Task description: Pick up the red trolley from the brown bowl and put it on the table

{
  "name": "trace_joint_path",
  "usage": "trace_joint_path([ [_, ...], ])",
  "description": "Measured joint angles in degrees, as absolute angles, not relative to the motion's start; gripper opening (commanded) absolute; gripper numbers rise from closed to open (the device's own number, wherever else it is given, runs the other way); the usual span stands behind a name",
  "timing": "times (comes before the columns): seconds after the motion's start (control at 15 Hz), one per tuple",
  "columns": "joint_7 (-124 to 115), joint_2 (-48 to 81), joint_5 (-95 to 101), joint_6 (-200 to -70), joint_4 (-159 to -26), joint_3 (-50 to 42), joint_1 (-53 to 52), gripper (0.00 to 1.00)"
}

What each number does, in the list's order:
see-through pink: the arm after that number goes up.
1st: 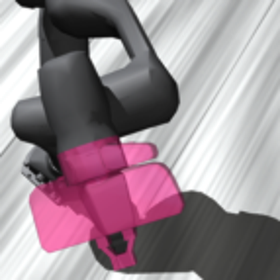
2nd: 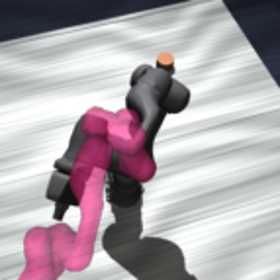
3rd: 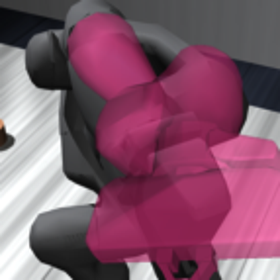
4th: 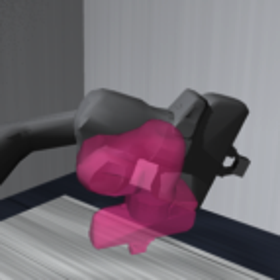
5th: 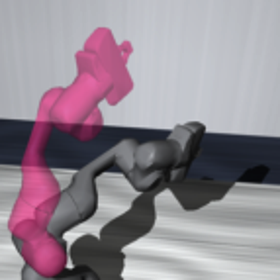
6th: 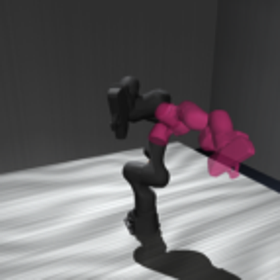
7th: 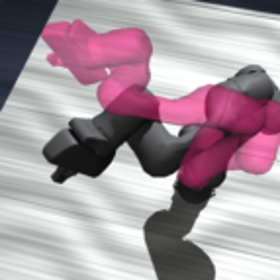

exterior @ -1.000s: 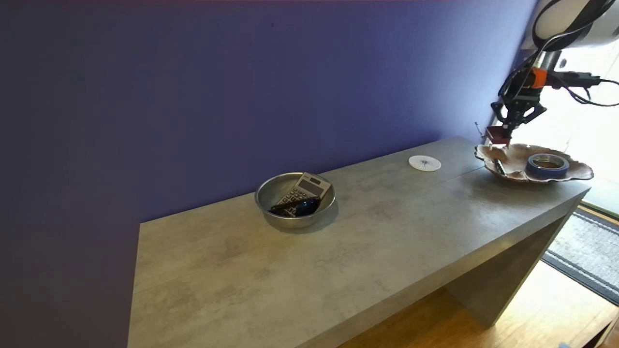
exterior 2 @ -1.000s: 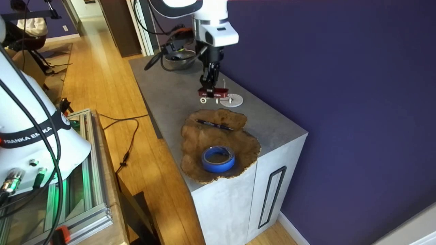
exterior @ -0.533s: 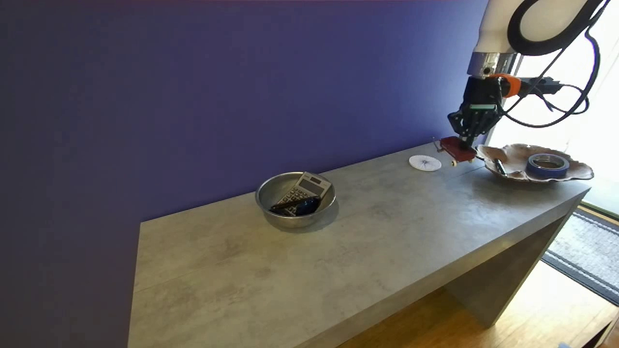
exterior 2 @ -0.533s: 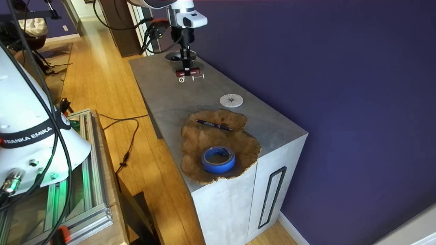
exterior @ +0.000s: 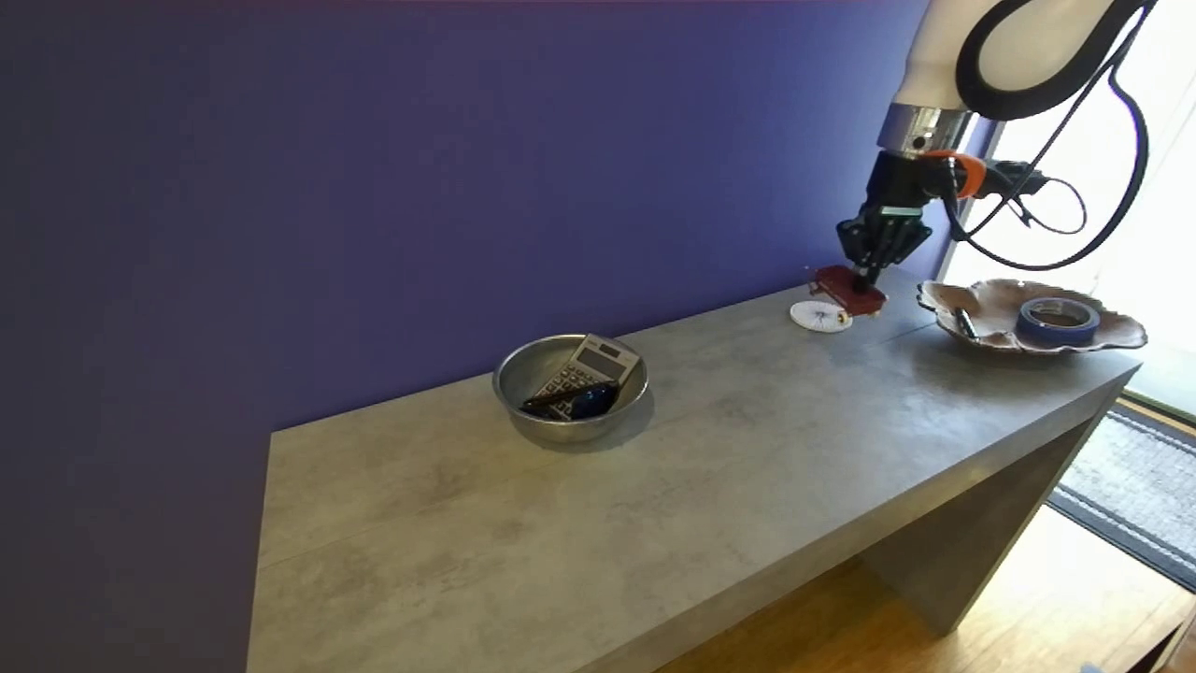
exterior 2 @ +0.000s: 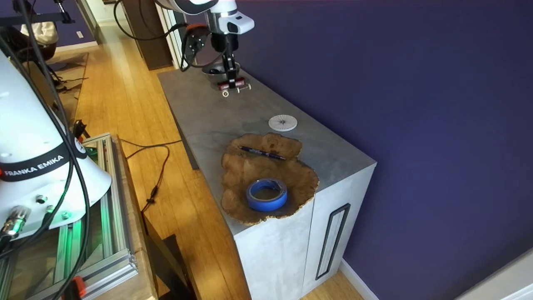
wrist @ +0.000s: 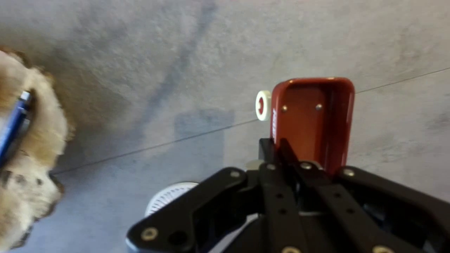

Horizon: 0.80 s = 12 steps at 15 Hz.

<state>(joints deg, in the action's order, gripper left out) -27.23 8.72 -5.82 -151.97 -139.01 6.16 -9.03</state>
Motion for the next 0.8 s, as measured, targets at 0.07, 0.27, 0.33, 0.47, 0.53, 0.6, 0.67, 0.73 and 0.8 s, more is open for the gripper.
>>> trace_joint_path([
  [0.07, -24.7, 10.6, -7.5, -153.7, -137.2, 7.6, -9.4, 0.01],
  [0.27, -17.1, 17.1, -11.9, -155.0, -130.4, 12.2, -10.2, 0.01],
  [0.33, -15.4, 19.5, -12.2, -153.8, -127.7, 13.4, -10.3, 0.01],
  [0.47, -13.6, 24.1, -12.1, -148.2, -122.5, 14.2, -11.2, 0.01],
  [0.53, -13.2, 26.2, -11.8, -144.9, -120.1, 14.1, -11.6, 0.01],
  [0.6, -13.0, 28.2, -11.6, -141.8, -117.8, 13.9, -12.0, 0.01],
  [0.67, -12.9, 29.9, -11.3, -139.6, -115.8, 13.6, -12.2, 0.01],
  [0.73, -12.6, 31.6, -11.1, -138.5, -114.0, 13.3, -12.4, 0.01],
  [0.8, -11.9, 33.2, -11.0, -138.3, -112.4, 12.9, -12.4, 0.01],
])
